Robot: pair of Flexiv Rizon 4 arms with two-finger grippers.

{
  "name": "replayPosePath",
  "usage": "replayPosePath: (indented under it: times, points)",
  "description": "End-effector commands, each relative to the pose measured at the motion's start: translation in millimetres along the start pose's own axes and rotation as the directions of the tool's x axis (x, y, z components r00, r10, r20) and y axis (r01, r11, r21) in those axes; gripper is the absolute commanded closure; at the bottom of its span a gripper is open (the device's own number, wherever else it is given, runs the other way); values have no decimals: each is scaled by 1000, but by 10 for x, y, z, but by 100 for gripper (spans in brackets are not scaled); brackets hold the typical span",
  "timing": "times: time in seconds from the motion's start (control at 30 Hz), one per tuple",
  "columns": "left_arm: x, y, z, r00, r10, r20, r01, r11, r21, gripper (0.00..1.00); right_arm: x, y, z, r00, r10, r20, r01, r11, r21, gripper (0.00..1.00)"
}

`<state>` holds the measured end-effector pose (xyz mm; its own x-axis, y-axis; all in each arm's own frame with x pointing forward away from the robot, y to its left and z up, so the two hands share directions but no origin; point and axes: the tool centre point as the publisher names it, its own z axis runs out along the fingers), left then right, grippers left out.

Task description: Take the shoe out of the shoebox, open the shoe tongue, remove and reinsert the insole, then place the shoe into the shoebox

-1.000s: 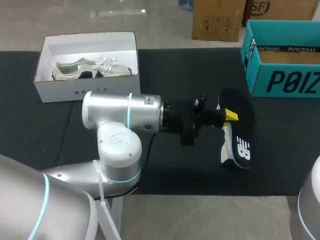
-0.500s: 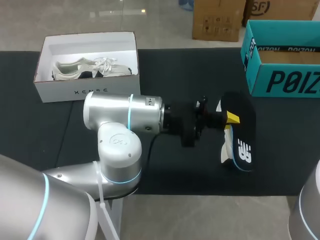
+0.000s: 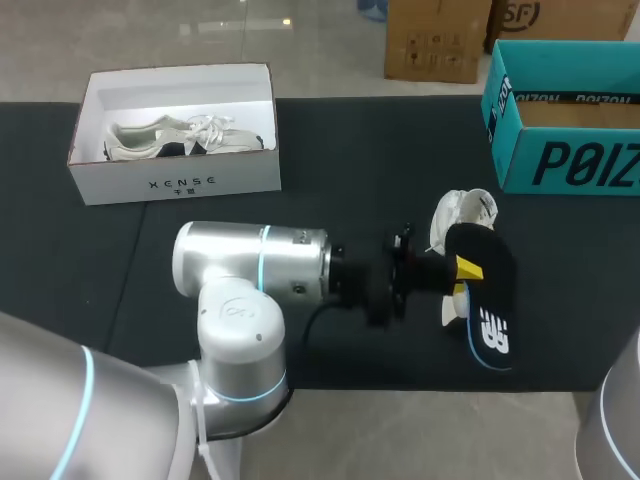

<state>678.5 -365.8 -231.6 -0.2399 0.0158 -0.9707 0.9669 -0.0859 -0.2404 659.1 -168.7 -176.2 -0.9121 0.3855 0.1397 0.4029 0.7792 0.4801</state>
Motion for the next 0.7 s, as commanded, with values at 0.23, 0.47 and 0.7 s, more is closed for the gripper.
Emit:
replayPosePath:
  times: [0.23, 0.47, 0.7]
  points:
    - [106, -318, -157, 995, -102, 4, 102, 995, -11, 100, 9, -9, 4, 1000, 1, 2, -1, 1000, 2, 0]
    - [206, -391, -295, 987, -159, 30, 160, 987, -16, 100, 9, -9, 4, 1000, 1, 2, -1, 1000, 2, 0]
    - [188, -304, -298, 972, -213, 95, 207, 976, 69, 100, 9, -9, 4, 1000, 1, 2, -1, 1000, 2, 0]
